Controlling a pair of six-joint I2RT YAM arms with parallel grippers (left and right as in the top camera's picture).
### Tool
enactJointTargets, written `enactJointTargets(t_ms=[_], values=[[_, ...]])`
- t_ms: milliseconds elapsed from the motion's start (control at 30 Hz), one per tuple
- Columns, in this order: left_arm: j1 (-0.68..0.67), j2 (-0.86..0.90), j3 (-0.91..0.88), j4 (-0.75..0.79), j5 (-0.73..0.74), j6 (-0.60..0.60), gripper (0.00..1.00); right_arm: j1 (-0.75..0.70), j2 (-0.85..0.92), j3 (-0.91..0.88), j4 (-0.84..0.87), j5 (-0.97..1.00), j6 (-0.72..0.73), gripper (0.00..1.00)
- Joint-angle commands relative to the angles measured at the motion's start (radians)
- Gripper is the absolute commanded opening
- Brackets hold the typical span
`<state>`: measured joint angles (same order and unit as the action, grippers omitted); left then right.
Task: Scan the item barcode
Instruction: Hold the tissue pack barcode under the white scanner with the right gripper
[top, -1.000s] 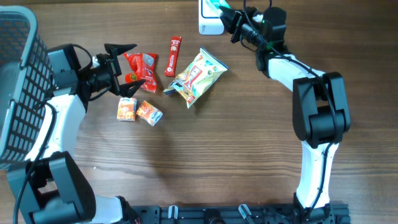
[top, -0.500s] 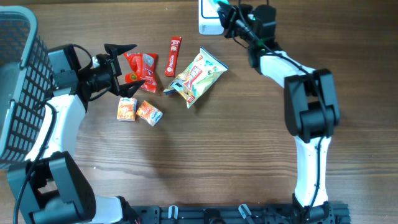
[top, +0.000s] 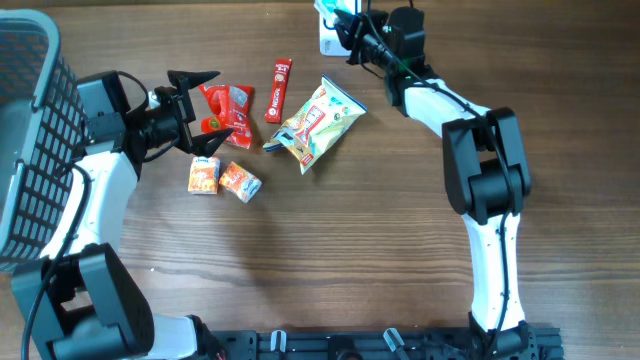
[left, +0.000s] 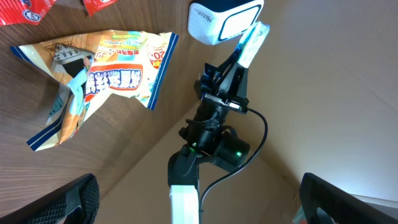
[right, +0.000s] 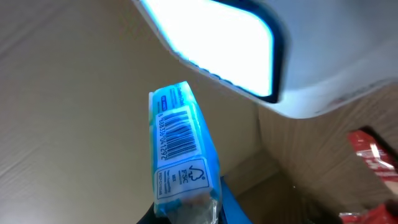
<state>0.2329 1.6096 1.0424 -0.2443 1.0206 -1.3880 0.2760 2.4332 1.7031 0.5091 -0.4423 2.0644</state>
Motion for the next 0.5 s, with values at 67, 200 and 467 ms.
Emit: enactJointTargets(t_ms=[67, 200, 467], values=[[-0.002, -0.02, 0.005, -0.001, -0.001, 0.024, 1.0, 0.031, 0.024, 0.025, -0.05, 0.043, 0.007, 0.04], [-0.002, -0.02, 0.005, -0.001, -0.001, 0.024, 1.0, 0.029, 0.024, 0.025, -0.009, 0.053, 0.007, 0.04], [-0.002, -0.02, 0.005, -0.001, -0.001, 0.024, 1.0, 0.014, 0.024, 0.034, 0.034, 0.057, 0.008, 0.04]])
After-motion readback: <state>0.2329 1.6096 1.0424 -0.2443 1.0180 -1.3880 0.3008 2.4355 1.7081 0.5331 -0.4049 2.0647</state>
